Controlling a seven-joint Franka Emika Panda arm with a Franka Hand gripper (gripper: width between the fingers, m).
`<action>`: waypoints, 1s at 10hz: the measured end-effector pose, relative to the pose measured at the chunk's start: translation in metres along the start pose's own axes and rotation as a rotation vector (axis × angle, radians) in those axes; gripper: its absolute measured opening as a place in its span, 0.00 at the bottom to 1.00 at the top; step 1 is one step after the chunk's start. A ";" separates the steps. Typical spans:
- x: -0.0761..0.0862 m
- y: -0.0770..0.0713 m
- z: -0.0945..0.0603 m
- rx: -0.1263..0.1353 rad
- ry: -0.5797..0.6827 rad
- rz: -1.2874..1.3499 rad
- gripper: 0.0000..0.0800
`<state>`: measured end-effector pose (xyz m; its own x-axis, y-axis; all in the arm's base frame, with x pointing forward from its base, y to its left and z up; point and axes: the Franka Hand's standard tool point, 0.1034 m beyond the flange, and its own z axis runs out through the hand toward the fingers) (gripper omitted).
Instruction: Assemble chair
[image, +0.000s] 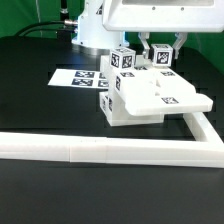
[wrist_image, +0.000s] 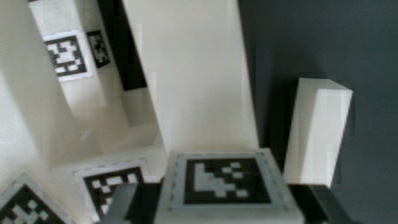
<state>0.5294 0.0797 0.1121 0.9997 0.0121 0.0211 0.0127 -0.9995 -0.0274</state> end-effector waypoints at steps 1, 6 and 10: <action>0.000 0.000 0.000 0.002 0.000 0.100 0.33; 0.003 -0.004 0.002 0.038 0.050 0.526 0.33; 0.004 -0.007 0.002 0.072 0.047 0.809 0.33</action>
Offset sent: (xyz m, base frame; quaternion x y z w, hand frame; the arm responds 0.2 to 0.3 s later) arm -0.0074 -0.0021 -0.0088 0.0123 0.0161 0.1704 0.9852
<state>0.5338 0.0865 0.1107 0.6982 -0.7159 0.0092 -0.7103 -0.6942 -0.1167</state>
